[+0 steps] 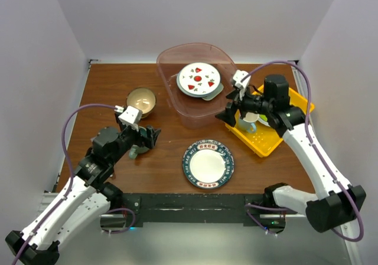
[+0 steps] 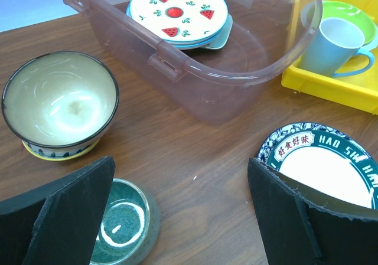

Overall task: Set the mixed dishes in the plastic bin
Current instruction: Place the plate in the plastic bin, then pick up the plate at the center of the board.

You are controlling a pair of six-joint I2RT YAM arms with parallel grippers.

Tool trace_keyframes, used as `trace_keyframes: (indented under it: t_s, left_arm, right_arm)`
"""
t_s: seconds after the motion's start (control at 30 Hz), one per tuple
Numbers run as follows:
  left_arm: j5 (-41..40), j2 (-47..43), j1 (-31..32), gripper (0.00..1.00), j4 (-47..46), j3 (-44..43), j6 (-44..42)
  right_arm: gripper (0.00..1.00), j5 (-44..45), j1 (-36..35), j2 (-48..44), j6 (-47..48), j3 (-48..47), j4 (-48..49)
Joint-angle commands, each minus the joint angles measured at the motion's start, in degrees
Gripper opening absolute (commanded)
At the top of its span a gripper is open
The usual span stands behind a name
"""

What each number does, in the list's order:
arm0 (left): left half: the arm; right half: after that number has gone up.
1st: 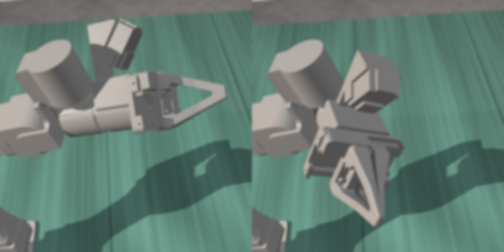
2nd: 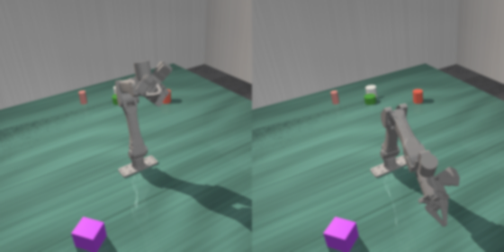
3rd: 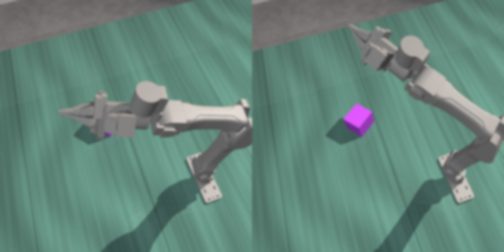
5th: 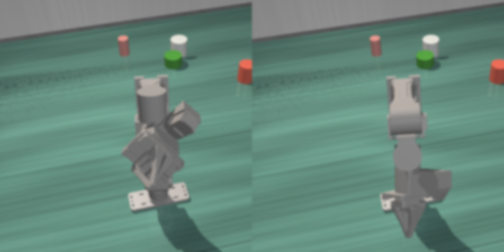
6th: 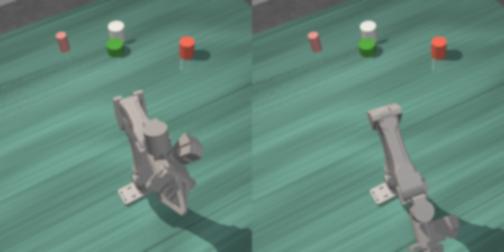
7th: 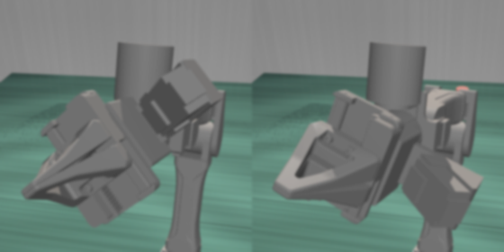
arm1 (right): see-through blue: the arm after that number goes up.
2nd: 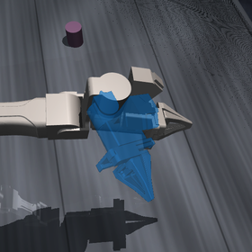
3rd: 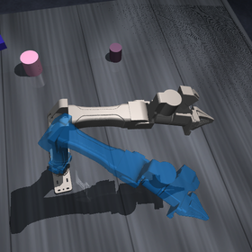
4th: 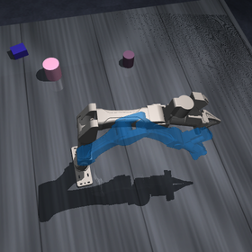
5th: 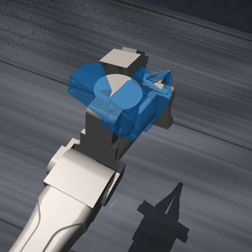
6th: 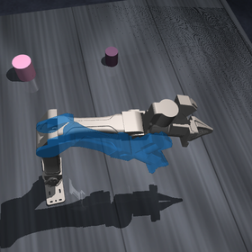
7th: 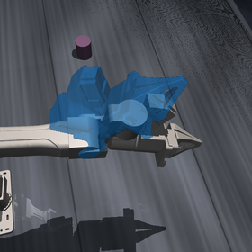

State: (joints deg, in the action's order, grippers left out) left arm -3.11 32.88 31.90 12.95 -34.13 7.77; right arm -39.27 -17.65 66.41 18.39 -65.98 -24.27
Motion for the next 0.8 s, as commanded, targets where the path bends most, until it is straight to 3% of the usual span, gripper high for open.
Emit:
trace_keyframes:
  t_s: [0.0, 0.3, 0.77]
  left_arm:
    - [1.09, 0.78, -0.26, 1.0, -1.7, -0.59, -0.48]
    - [2.5, 2.01, -0.17, 1.0, -1.79, -0.5, -0.65]
    - [6.1, 3.68, -0.17, 1.0, -2.14, -0.5, -1.09]
  right_arm:
    - [0.98, -5.9, 1.12, -4.79, 2.7, 5.31, 0.54]
    - [0.98, -12.06, 5.08, -9.63, 2.26, 12.35, 3.26]
    - [0.98, -10.74, 5.26, -9.9, 3.4, 13.86, 4.06]
